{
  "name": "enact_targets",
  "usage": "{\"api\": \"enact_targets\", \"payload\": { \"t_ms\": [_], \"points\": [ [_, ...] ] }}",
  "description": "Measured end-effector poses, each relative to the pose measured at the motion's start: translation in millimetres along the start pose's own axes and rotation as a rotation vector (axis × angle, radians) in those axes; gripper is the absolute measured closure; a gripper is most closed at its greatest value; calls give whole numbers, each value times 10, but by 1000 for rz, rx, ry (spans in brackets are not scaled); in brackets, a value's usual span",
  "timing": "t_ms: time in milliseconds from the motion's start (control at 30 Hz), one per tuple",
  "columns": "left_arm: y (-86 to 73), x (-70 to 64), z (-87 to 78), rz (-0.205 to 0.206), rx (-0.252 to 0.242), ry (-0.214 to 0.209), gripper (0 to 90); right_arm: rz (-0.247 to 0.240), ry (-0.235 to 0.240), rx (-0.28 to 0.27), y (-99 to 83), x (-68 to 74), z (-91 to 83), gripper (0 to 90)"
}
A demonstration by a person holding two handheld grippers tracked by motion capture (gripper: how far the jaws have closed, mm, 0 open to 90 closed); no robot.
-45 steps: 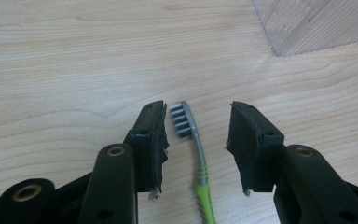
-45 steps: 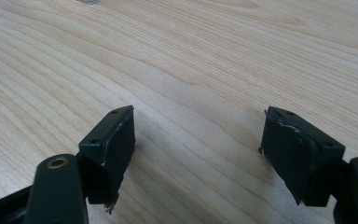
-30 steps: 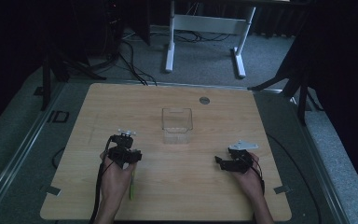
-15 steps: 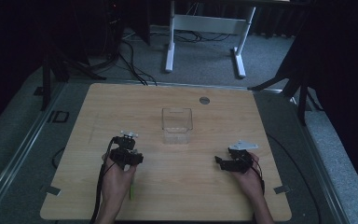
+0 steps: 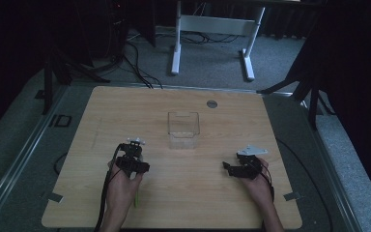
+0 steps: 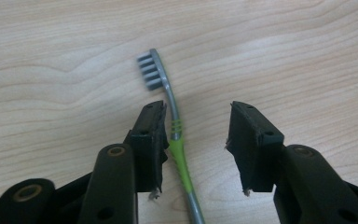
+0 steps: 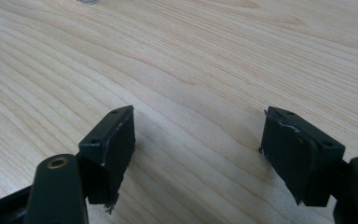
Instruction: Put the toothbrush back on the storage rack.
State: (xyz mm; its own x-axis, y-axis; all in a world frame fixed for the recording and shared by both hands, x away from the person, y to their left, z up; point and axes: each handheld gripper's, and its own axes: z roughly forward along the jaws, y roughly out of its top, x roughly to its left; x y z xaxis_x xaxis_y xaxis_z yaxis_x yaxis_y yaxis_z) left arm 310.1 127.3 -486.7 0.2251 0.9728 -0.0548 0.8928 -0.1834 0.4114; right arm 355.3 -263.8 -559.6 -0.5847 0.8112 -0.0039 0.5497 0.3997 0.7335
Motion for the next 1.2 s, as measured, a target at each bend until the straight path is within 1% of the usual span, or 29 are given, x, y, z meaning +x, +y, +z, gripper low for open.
{"api": "enact_targets", "payload": {
  "t_ms": [133, 267, 433, 600, 700, 733, 833, 867, 1000, 1200],
  "points": [
    [-1, -12, 11, 8, 17, 0, 590, 0, 0, 0, 0, 0, 0, 258],
    [0, -7, 25, 1, 30, -9, 596, 0, 0, 0, 0, 0, 0, 258],
    [-2, 5, 34, -3, 38, -2, 607, 0, 0, 0, 0, 0, 0, 258],
    [-5, 19, 43, -11, 49, -11, 607, 0, 0, 0, 0, 0, 0, 258],
    [-8, 18, 53, -4, 61, -12, 607, 0, 0, 0, 0, 0, 0, 258],
    [-9, 13, 56, -5, 64, -8, 607, 0, 0, 0, 0, 0, 0, 258],
    [-11, 22, 69, -14, 72, -14, 607, 0, 0, 0, 0, 0, 0, 258],
    [-10, 23, 75, -11, 79, -11, 607, 0, 0, 0, 0, 0, 0, 258],
    [-10, 27, 96, -8, 101, -20, 624, 0, 0, 0, 0, 0, 0, 258],
    [-19, 14, 116, -4, 118, -23, 650, 0, 0, 0, 0, 0, 0, 258]
  ]
}}
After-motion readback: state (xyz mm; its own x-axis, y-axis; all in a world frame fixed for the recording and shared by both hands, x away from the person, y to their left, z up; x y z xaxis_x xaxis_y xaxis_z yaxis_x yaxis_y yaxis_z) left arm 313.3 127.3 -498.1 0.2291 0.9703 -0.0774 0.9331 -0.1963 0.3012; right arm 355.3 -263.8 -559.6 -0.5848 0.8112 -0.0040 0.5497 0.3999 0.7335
